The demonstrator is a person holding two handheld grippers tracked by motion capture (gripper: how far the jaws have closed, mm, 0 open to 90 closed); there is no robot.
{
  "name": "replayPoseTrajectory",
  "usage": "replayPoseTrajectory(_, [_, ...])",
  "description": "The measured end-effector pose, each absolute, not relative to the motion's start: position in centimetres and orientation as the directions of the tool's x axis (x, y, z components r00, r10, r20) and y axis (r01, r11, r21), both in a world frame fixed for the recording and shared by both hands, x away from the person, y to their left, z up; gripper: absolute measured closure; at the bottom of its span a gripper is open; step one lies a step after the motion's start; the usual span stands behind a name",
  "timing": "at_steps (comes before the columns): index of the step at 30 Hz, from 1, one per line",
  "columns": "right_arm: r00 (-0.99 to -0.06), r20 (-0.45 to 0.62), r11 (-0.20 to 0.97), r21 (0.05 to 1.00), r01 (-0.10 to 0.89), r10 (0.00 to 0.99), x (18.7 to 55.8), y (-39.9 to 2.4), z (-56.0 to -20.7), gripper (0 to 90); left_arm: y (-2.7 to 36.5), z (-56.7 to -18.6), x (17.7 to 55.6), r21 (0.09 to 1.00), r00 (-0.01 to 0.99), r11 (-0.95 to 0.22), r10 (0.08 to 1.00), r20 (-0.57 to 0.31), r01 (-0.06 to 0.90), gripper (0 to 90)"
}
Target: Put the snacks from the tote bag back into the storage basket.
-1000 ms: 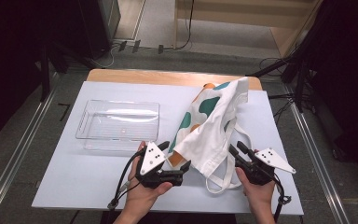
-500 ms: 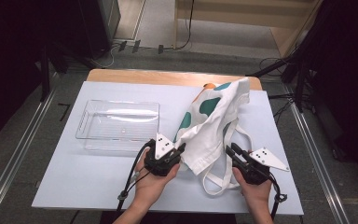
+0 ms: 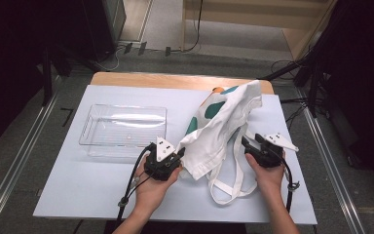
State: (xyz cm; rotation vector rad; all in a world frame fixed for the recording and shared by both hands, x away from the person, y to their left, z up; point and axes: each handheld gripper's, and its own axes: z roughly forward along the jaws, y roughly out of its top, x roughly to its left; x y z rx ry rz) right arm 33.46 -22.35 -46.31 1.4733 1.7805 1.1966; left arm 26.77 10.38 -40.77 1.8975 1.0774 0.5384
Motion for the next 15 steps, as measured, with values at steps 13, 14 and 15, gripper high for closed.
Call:
replayPoseTrajectory(13, [-0.227, 0.076, 0.101, 0.731, 0.675, 0.971, 38.8, -22.2, -47.8, 45.0, 10.6, -41.1, 26.7, 0.843, 0.542, -0.254, 0.839, -0.051, 0.474, 84.0])
replayPoseTrajectory(14, [-0.227, 0.076, 0.101, 0.731, 0.675, 0.971, 38.8, -22.2, -47.8, 45.0, 10.6, -41.1, 26.7, 0.843, 0.542, -0.254, 0.839, -0.051, 0.474, 84.0])
replayPoseTrajectory(15, [-0.239, 0.033, 0.146, 0.709, 0.690, 0.971, 38.9, -21.8, -48.0, 55.1, 10.6, -41.1, 26.7, 0.843, 0.541, -0.252, 0.839, -0.054, 0.475, 84.0])
